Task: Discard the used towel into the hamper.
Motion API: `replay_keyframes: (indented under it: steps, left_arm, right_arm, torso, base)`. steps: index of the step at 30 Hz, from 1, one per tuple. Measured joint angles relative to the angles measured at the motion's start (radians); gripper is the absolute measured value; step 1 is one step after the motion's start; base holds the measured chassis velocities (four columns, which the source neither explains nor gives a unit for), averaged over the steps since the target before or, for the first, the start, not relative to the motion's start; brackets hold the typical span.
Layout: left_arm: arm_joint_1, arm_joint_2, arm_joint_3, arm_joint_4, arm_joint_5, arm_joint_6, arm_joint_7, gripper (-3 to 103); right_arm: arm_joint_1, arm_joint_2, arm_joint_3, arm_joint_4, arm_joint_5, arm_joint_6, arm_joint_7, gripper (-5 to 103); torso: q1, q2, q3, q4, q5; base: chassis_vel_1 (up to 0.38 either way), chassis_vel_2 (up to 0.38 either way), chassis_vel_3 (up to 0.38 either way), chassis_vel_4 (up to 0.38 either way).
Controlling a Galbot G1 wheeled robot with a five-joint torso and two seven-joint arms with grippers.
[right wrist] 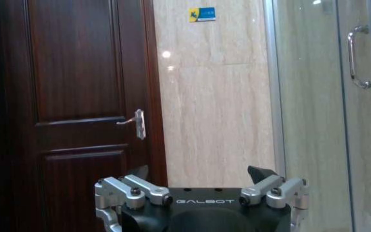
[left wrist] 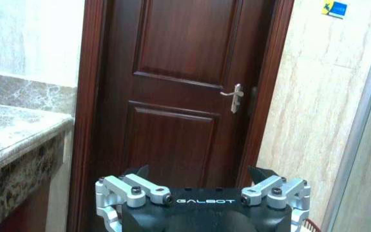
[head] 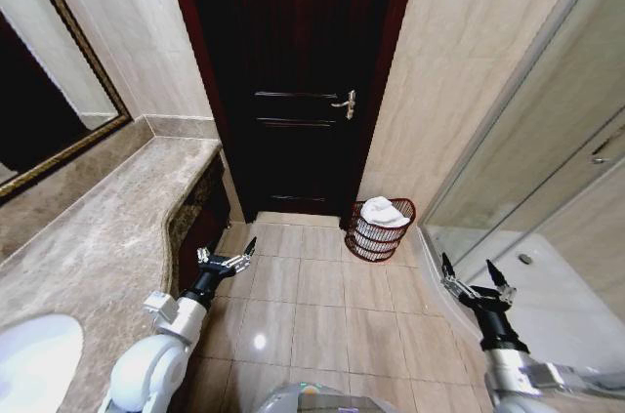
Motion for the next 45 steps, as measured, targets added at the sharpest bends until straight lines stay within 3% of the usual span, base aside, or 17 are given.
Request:
replay_keyframes:
  steps: [45]
  left_arm:
    - [0.000,0.000,0.000,0.000,0.000,0.000,0.000,100]
  right_arm:
    - [0.000,0.000,0.000,0.000,0.000,0.000,0.000,100]
  torso:
    - [0.000,0.000,0.000,0.0000,-0.0001]
  base:
    - [0.000,0.000,0.000,0.000]
